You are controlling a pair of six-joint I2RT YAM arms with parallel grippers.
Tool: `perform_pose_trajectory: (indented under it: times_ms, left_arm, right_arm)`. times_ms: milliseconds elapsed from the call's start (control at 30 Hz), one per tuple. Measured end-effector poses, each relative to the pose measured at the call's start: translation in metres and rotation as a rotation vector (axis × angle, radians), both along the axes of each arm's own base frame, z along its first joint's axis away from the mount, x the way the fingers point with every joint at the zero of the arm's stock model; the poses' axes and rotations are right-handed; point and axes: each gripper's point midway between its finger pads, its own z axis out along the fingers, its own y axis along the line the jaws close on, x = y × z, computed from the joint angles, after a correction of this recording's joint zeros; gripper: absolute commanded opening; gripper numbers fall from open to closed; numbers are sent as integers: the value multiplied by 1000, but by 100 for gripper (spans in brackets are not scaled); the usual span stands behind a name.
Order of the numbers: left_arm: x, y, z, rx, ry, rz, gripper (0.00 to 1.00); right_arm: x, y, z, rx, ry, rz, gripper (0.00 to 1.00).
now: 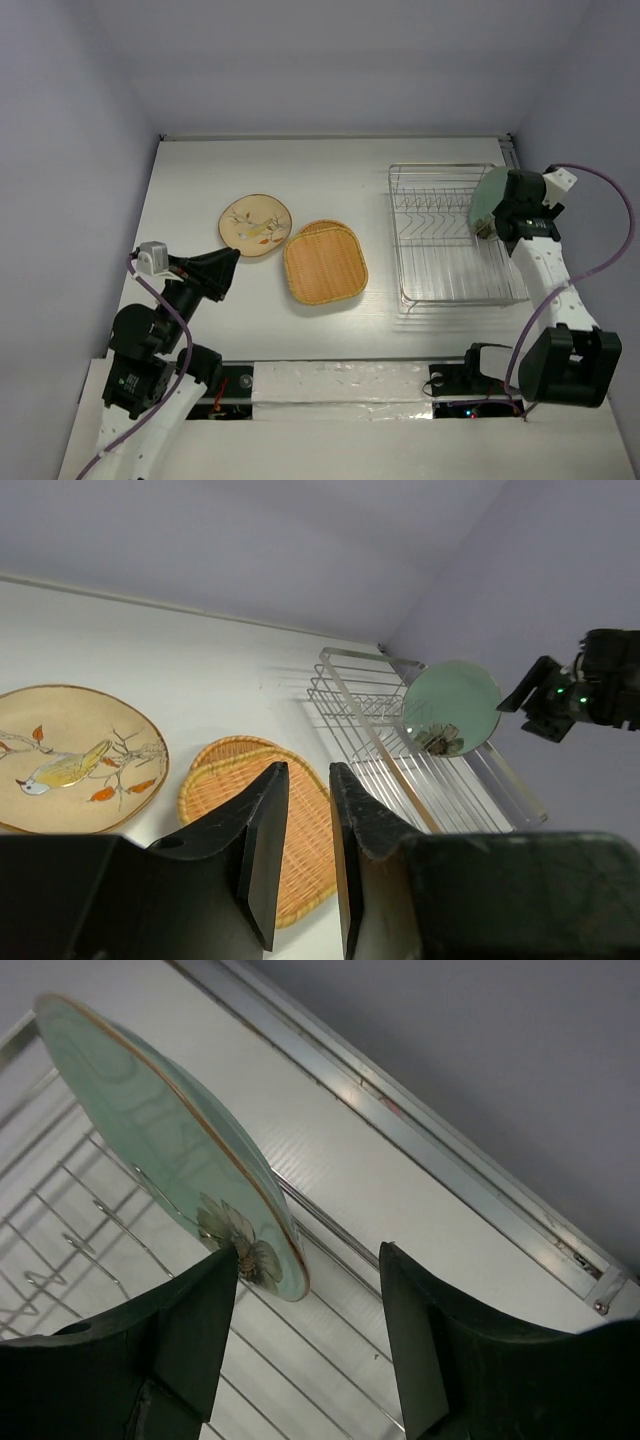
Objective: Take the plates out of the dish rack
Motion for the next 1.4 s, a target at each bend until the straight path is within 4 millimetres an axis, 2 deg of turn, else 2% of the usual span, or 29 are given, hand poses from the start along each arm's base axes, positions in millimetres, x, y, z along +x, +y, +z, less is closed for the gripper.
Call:
perform_pose_trajectory:
  times_ms: [100, 200, 400, 600, 800, 833, 933, 967, 1233, 1400]
  left_arm:
    - [-3, 1, 3, -5, -13, -1, 21]
    - [-5, 2, 5, -10, -26, -2, 21]
    - [-7, 2, 6, -12, -32, -3, 21]
    - [-7, 2, 6, -12, -32, -3, 21]
    - [-7, 2, 6, -12, -33, -2, 21]
    - [-7, 2, 6, -12, -33, -2, 21]
    - [-7, 2, 6, -12, -33, -2, 21]
    - [-7, 2, 6, -12, -33, -2, 21]
    - [-7, 2, 6, -13, -32, -2, 21]
    - [-7, 2, 6, -13, -32, -2, 21]
  right_arm:
    - [6, -2, -23, 0, 91, 22, 60]
    - [11, -7, -34, -18, 156, 36, 56]
    - [20, -18, -36, -79, 228, 71, 54]
    - [32, -23, -40, -127, 285, 113, 46]
    - [39, -21, -40, -141, 301, 156, 21]
    - [40, -20, -39, -143, 299, 163, 13]
    - [44, -18, -32, -150, 283, 191, 1]
    - [44, -18, -31, -154, 284, 193, 0]
    - [47, -14, -17, -166, 298, 251, 0]
    - [42, -13, 6, -198, 308, 284, 0]
